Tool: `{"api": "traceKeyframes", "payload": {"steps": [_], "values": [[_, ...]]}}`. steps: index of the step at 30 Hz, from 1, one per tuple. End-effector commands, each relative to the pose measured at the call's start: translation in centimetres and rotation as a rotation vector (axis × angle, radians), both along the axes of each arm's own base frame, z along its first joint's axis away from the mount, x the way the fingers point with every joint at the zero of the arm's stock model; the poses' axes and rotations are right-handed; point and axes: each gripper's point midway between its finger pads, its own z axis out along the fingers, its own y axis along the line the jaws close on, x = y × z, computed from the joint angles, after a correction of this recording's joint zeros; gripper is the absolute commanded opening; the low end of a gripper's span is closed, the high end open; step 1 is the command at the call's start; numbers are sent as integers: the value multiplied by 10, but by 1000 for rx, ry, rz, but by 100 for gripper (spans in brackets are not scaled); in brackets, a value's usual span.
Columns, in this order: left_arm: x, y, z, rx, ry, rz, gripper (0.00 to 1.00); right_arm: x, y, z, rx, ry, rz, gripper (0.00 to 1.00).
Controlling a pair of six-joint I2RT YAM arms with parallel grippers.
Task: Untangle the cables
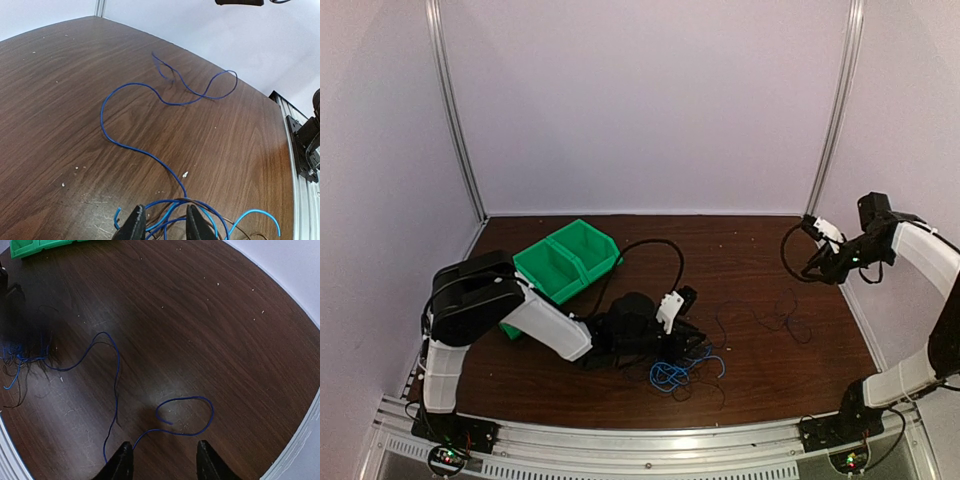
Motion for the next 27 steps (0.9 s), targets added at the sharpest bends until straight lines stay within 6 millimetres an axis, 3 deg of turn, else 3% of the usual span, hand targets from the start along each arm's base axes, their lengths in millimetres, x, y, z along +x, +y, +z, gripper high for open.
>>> {"api": "traceKeyframes", "payload": {"steps": [1,7,16,20,22,27], "values": [[2,0,38,-52,-63,12,30,-16,12,-3,-79,27,80,47],[1,4,39,-8,-59,10,33,-36,56,-21,-108,40,229,52],[-10,23,29,34,-16,3,34,-68,133,-56,-18,176,515,45],[-12,35,13,71,11,28,33,-77,155,-78,-54,177,606,43],[-9,50,4,74,9,79,33,-77,166,-93,-113,131,670,43],[-2,59,-3,71,34,106,33,-76,179,-115,-190,86,729,44]]}}
